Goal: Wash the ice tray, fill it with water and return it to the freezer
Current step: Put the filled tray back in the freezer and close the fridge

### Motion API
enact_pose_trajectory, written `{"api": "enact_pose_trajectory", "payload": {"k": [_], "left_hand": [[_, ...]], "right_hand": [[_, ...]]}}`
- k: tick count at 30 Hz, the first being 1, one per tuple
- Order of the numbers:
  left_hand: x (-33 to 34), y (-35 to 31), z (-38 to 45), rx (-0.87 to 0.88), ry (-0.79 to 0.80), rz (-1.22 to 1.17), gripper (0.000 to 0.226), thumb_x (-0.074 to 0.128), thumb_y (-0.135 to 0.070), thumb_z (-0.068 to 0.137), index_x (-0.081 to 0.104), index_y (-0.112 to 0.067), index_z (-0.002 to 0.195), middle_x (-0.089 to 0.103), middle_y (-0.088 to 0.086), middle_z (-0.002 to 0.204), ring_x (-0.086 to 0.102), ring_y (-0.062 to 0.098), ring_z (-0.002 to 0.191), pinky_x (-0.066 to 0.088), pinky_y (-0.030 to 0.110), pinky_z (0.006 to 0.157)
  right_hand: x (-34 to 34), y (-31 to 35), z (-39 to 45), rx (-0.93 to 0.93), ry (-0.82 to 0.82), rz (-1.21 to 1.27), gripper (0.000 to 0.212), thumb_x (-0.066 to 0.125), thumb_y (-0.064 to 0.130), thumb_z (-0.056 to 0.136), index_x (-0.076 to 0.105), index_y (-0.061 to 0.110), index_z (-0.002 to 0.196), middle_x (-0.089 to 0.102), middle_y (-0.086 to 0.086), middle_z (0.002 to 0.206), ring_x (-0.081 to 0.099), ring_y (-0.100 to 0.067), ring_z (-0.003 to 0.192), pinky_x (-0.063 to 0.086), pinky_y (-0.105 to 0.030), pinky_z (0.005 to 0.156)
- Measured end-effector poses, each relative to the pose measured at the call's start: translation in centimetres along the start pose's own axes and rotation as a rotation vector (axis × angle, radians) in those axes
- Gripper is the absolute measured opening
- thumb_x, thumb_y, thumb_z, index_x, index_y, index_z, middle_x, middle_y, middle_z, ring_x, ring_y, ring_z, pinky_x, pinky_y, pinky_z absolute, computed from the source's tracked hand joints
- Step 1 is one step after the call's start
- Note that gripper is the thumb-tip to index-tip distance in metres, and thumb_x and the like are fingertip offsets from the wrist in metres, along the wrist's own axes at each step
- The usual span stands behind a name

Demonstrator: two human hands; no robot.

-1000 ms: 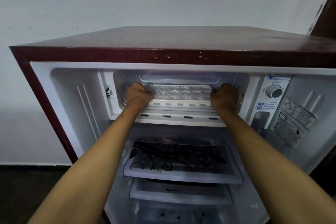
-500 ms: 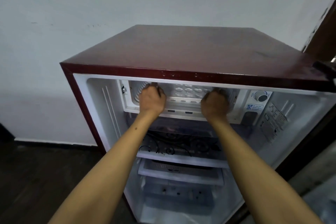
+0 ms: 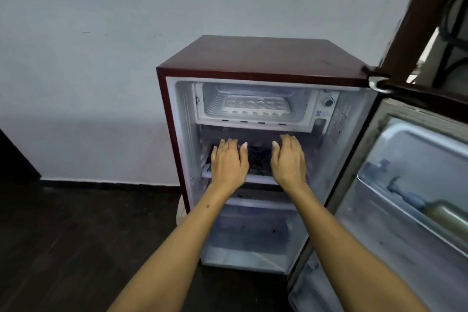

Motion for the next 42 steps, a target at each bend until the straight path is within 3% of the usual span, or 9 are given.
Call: {"api": "enact_pose_trajectory", "payload": {"k": [2,11,14,20,31,36,42], "left_hand": [[-1.4,-0.6,-3.8,0.021,-0.007,-0.017,0.046,0.031,-0.031,0.103,0.048,-0.001,0.132,0.050,0.019,0.138,0.031,0.033,0.139,0.017,0.045,0.117],[-5.4,-2.8,-16.5,0.055,-0.005,-0.010,0.050,0.027,-0.036,0.102,0.047,-0.004,0.135,0.049,0.013,0.141,0.030,0.028,0.141,0.015,0.042,0.118],[-6.5,-4.4,-19.3,0.077,-0.021,0.015,0.057,0.022,-0.040,0.098,0.046,-0.005,0.137,0.048,0.012,0.143,0.031,0.026,0.141,0.013,0.041,0.118],[-8.1,-7.8,-23.9,0.071,-0.030,0.073,0.045,0.029,-0.031,0.103,0.043,-0.006,0.138,0.044,0.011,0.146,0.027,0.024,0.143,0.008,0.040,0.118],[-10.5,-16.7,-33.1,0.093,-0.127,0.000,0.046,0.029,-0.028,0.103,0.043,-0.005,0.139,0.042,0.011,0.147,0.025,0.023,0.144,0.007,0.040,0.120],[-9.8,-22.2,-37.1,0.144,-0.166,-0.078,0.060,0.019,-0.035,0.094,0.045,-0.004,0.138,0.044,0.012,0.146,0.027,0.023,0.143,0.008,0.040,0.119],[-7.6,-29.4,-41.1,0.264,-0.174,-0.154,0.057,0.024,-0.033,0.095,0.042,-0.002,0.140,0.047,0.013,0.144,0.033,0.025,0.141,0.010,0.039,0.119]], "right_hand": [[-1.8,0.6,-3.2,0.002,-0.005,0.021,0.042,0.039,0.024,0.102,0.050,-0.005,0.132,0.053,-0.021,0.134,0.040,-0.036,0.134,0.033,-0.044,0.110],[-9.9,3.7,-15.1,-0.047,-0.079,0.097,0.039,0.040,0.024,0.102,0.054,-0.003,0.128,0.057,-0.019,0.130,0.043,-0.035,0.132,0.035,-0.045,0.109],[-12.0,4.2,-17.3,-0.057,-0.084,0.097,0.040,0.040,0.026,0.102,0.054,-0.001,0.128,0.058,-0.017,0.130,0.045,-0.033,0.130,0.037,-0.044,0.108],[-15.6,5.0,-21.5,-0.134,-0.092,0.083,0.062,0.023,0.045,0.096,0.058,0.003,0.124,0.061,-0.012,0.124,0.053,-0.028,0.122,0.043,-0.045,0.102],[-25.5,4.5,-28.5,-0.252,-0.158,0.116,0.056,0.026,0.041,0.096,0.061,0.004,0.120,0.064,-0.010,0.119,0.058,-0.027,0.114,0.046,-0.041,0.098],[-31.6,2.0,-31.2,-0.260,-0.327,0.076,0.047,0.034,0.033,0.096,0.062,0.003,0.118,0.066,-0.013,0.118,0.061,-0.030,0.111,0.049,-0.045,0.095],[-41.8,-3.7,-33.6,-0.210,-0.665,0.016,0.039,0.043,0.025,0.094,0.062,0.002,0.118,0.063,-0.015,0.123,0.057,-0.033,0.115,0.042,-0.043,0.098]]}}
Point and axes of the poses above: each hand's wrist, its own z-axis towards the middle knuckle, its own x-axis out of the palm, y = z × x, the point moved 8 cm from there along z, towards the middle knuckle
